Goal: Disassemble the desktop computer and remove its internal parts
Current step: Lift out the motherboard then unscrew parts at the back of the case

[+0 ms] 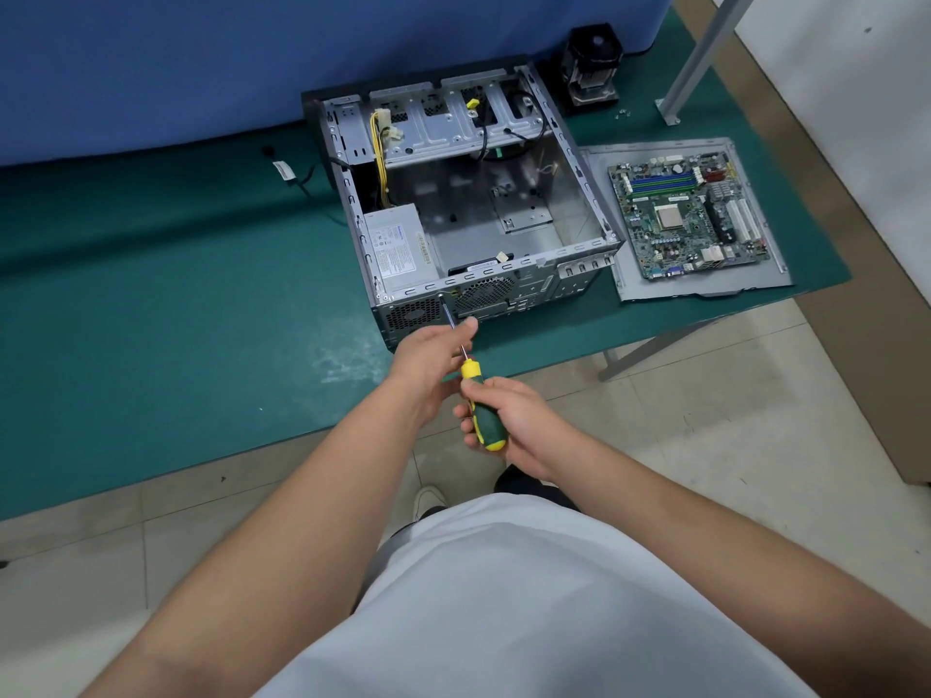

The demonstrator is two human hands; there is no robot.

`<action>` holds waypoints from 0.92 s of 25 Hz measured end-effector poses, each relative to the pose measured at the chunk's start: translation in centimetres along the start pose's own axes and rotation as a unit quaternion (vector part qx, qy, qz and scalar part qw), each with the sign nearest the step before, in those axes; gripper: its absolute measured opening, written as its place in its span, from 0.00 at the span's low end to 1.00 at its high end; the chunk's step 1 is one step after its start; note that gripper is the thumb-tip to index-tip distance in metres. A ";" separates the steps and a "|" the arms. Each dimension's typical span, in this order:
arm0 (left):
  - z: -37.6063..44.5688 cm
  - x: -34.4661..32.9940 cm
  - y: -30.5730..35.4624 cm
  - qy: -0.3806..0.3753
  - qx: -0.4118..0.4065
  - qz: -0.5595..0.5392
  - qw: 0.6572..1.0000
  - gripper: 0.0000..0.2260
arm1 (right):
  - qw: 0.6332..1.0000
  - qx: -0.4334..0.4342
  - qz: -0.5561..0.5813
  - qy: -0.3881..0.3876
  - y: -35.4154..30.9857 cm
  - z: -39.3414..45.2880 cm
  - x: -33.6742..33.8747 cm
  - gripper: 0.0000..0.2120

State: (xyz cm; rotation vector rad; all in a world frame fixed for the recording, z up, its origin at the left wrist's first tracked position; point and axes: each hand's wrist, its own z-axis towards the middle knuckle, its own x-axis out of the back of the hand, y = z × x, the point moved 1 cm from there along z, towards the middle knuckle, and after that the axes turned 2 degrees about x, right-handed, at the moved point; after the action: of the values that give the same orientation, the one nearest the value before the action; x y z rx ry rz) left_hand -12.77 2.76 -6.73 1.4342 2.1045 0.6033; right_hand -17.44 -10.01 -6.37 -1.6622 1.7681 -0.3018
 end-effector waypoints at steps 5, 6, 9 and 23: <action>0.4 0.5 -0.1 0.021 -0.024 0.010 0.999 0.07 | 1.000 -0.003 0.015 -0.010 -0.2 -0.1 -0.1 0.10; 0.2 0.7 0.0 0.009 -0.019 -0.001 1.000 0.04 | 0.999 -0.024 0.025 -0.031 -0.3 -0.3 0.1 0.11; -0.1 0.9 0.1 -0.035 -0.009 -0.031 0.999 0.06 | 0.994 -0.074 0.034 -0.067 -0.2 -0.6 0.5 0.19; 2.7 -1.9 2.7 0.139 -0.017 -0.119 0.983 0.04 | 1.000 -0.012 -0.015 0.014 -0.2 0.0 -0.2 0.12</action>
State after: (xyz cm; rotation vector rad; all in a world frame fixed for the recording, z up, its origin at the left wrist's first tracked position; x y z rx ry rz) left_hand -8.60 2.12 -6.80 1.1079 2.4222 0.7759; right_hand -17.23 -9.88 -6.22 -1.7109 1.7753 -0.3199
